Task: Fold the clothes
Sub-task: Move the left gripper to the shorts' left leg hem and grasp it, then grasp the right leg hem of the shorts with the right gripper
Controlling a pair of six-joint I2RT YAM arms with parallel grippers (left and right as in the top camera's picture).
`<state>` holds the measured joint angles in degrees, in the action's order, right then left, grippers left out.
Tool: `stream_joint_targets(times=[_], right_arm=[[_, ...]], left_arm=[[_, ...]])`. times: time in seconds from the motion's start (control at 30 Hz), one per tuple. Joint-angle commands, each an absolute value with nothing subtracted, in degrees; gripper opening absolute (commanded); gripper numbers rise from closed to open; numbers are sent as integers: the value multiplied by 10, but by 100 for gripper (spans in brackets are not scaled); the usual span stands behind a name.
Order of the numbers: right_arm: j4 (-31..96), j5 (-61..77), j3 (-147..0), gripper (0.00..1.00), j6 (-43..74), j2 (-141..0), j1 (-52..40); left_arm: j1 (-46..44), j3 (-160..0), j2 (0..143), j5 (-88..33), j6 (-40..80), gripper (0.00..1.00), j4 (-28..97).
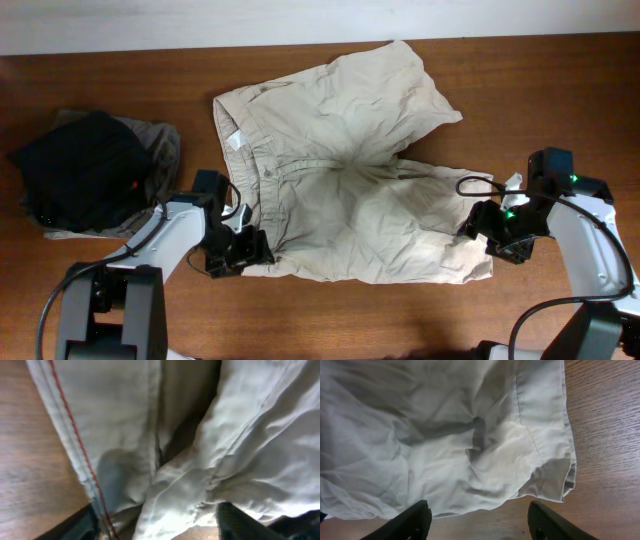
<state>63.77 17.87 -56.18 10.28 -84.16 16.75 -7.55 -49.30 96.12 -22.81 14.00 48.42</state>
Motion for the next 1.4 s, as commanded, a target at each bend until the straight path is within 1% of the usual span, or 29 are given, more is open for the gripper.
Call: stream_joint_targets(times=[0.0, 0.03, 0.07, 0.13, 0.27, 0.43, 0.6, 0.63, 0.67, 0.77, 0.9, 1.03, 1.27, 1.33, 1.37], right_arm=[[639, 173, -569, 67, 101, -833, 169], [639, 173, -569, 67, 101, -833, 169], [639, 168, -569, 67, 101, -833, 169], [641, 146, -569, 67, 116, -833, 169], [644, 100, -568, 76, 155, -834, 169], [646, 99, -565, 85, 157, -837, 188], [658, 121, -565, 89, 155, -838, 236], [668, 128, -565, 93, 155, -838, 257], [675, 137, -565, 94, 155, -838, 269], [688, 172, -558, 94, 155, -839, 294], [677, 206, -527, 94, 155, -845, 296], [645, 236, -468, 90, 152, -856, 296], [569, 243, -387, 89, 153, -856, 296], [547, 245, -372, 84, 153, -856, 296], [529, 245, -363, 80, 153, -856, 296]], left_arm=[[-79, -491, 964, -212, 161, 45, 482], [-80, -491, 964, -212, 161, 37, 485], [-80, -491, 964, -214, 161, 14, 490], [-80, -491, 964, -214, 161, 1, 496], [-80, -493, 964, -214, 160, 1, 510], [-80, -505, 958, -214, 158, 0, 520], [-80, -522, 936, -211, 158, 1, 521], [-80, -530, 928, -209, 158, 1, 521], [-80, -531, 924, -209, 158, 1, 521], [-80, -531, 920, -209, 158, 1, 521], [-80, -531, 920, -209, 158, 1, 514], [-80, -531, 920, -209, 158, 1, 510], [-80, -531, 920, -209, 158, 1, 510], [-80, -531, 920, -209, 158, 1, 510], [-80, -531, 920, -209, 158, 1, 510]])
